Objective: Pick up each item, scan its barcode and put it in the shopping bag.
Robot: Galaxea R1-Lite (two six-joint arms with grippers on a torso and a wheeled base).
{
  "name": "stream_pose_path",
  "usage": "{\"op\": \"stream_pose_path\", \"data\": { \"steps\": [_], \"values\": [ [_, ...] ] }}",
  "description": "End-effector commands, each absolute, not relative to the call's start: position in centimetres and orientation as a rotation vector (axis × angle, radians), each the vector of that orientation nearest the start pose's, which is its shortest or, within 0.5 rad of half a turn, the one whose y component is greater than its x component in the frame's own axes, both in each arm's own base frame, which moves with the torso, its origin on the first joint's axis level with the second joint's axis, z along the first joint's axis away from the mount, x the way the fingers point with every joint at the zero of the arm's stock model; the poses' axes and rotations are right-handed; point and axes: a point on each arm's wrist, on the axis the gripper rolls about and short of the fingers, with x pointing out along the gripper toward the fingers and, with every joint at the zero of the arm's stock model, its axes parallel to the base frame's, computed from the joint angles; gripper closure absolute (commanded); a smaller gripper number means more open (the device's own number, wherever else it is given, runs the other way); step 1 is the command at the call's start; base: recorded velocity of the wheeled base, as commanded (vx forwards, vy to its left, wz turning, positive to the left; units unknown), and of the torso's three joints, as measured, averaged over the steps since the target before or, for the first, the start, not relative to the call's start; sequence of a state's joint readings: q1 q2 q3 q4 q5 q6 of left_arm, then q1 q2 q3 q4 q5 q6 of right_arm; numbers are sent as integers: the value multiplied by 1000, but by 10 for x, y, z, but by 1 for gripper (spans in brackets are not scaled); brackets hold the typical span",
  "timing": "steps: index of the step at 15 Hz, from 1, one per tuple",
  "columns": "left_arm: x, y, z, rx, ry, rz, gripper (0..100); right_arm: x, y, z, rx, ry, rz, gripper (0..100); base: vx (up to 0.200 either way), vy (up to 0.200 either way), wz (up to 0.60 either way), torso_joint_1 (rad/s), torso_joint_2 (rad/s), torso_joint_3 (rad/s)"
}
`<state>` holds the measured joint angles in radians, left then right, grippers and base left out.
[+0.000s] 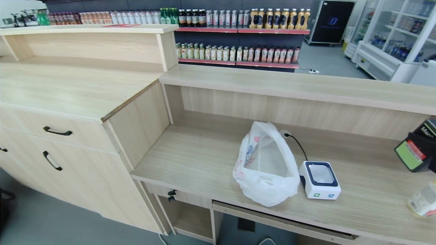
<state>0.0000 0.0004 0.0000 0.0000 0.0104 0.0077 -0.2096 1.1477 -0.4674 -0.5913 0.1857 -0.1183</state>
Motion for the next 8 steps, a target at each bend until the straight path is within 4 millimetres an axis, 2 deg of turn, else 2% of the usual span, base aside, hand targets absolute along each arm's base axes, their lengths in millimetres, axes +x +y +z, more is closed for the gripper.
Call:
{"op": "stream_pose_path", "data": {
  "steps": [1, 5, 8],
  "values": [
    [-23, 0, 75, 8, 0, 11, 100, 184, -44, 202, 125, 197, 8, 100, 0, 0, 0, 0, 0, 0],
    [-23, 0, 75, 8, 0, 11, 100, 215, -57, 185, 343, 301, 58, 100, 0, 0, 0, 0, 0, 0],
    [-23, 0, 75, 8, 0, 11, 100, 229, -74, 175, 420, 339, 202, 100, 0, 0, 0, 0, 0, 0]
  ]
}}
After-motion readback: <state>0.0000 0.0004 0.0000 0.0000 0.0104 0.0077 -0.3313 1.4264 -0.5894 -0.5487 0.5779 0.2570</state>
